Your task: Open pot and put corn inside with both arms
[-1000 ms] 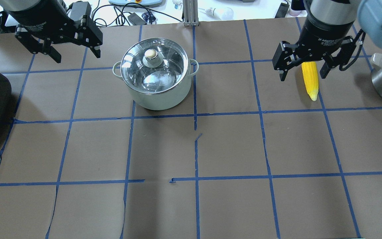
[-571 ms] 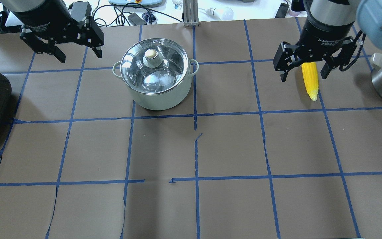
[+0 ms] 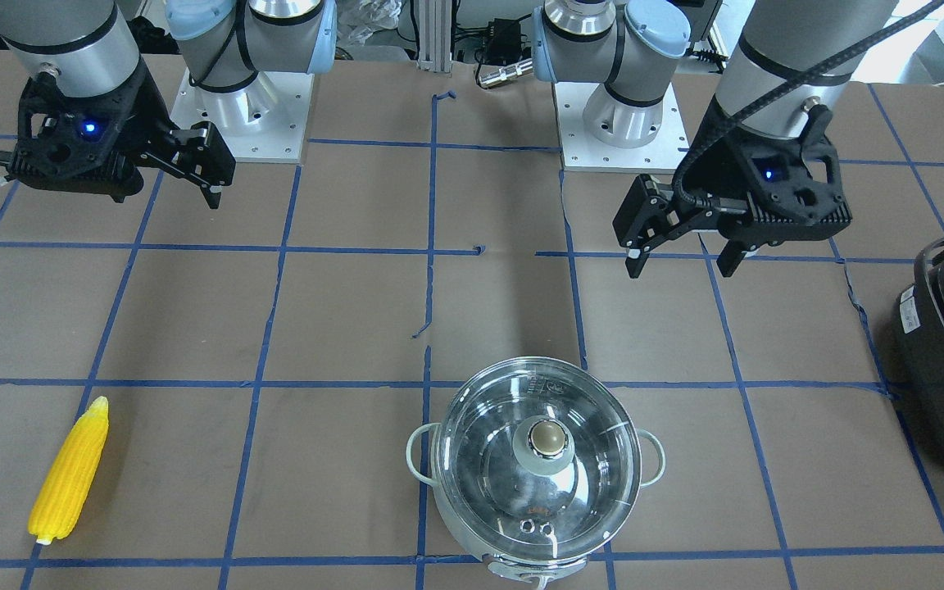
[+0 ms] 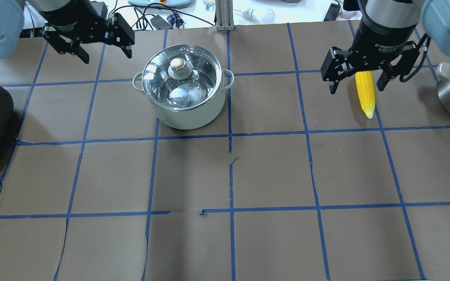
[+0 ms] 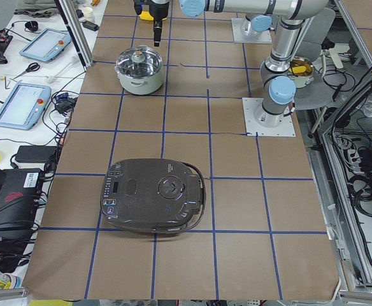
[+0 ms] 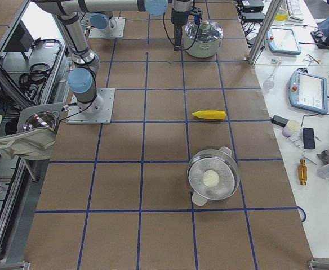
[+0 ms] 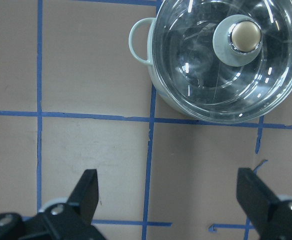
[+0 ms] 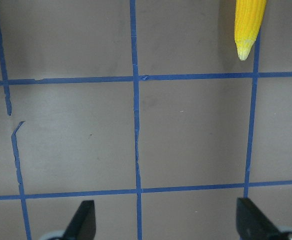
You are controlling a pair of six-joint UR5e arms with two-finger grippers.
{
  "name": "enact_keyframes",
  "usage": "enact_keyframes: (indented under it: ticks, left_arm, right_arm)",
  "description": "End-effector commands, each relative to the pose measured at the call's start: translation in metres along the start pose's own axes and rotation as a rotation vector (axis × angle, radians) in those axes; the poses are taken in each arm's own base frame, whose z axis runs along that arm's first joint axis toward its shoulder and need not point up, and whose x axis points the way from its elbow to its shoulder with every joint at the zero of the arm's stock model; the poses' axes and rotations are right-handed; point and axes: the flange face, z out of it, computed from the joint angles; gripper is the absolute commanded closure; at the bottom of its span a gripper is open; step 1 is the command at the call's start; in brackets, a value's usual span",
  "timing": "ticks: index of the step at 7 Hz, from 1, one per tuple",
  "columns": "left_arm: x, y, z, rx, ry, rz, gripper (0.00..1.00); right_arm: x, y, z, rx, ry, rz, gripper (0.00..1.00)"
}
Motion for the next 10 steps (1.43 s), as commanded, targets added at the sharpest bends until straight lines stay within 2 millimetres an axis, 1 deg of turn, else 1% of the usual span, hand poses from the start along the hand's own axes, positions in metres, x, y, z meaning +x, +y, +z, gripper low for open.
enact_keyframes:
  ticks: [1, 2, 4, 5, 6, 7, 8, 9, 10]
  left_arm:
    - [0.040, -0.024, 0.050, 0.023, 0.075, 0.051, 0.00]
    - [0.057, -0.025, 0.068, 0.012, 0.077, 0.077, 0.00]
    - [0.066, -0.041, 0.118, -0.005, 0.077, 0.065, 0.00]
    - [0.068, -0.049, 0.132, -0.017, 0.061, 0.034, 0.00]
    - [0.082, -0.062, 0.136, -0.002, 0.007, -0.009, 0.00]
    - [0.102, -0.070, 0.150, -0.005, -0.024, -0.029, 0.00]
    - [0.104, -0.073, 0.163, -0.021, -0.030, -0.034, 0.00]
    - [0.103, -0.073, 0.170, -0.038, -0.046, -0.022, 0.00]
    - [0.099, -0.074, 0.184, -0.049, -0.083, -0.021, 0.00]
  right_arm:
    - [-0.001, -0.003, 0.009, -0.019, -0.003, -0.001, 0.00]
    - [0.000, -0.003, 0.008, -0.015, 0.003, 0.002, 0.00]
    - [0.001, -0.004, 0.011, -0.018, 0.017, 0.007, 0.00]
    - [0.005, -0.009, 0.016, -0.027, 0.002, 0.015, 0.00]
    - [0.010, -0.011, 0.017, -0.028, 0.018, 0.018, 0.00]
    - [0.015, -0.021, 0.036, -0.065, 0.038, 0.023, 0.00]
    - [0.026, -0.042, 0.053, -0.048, 0.041, 0.056, 0.00]
    - [0.041, -0.058, 0.063, -0.023, 0.036, 0.099, 0.00]
    - [0.065, -0.075, 0.070, 0.025, 0.040, 0.131, 0.00]
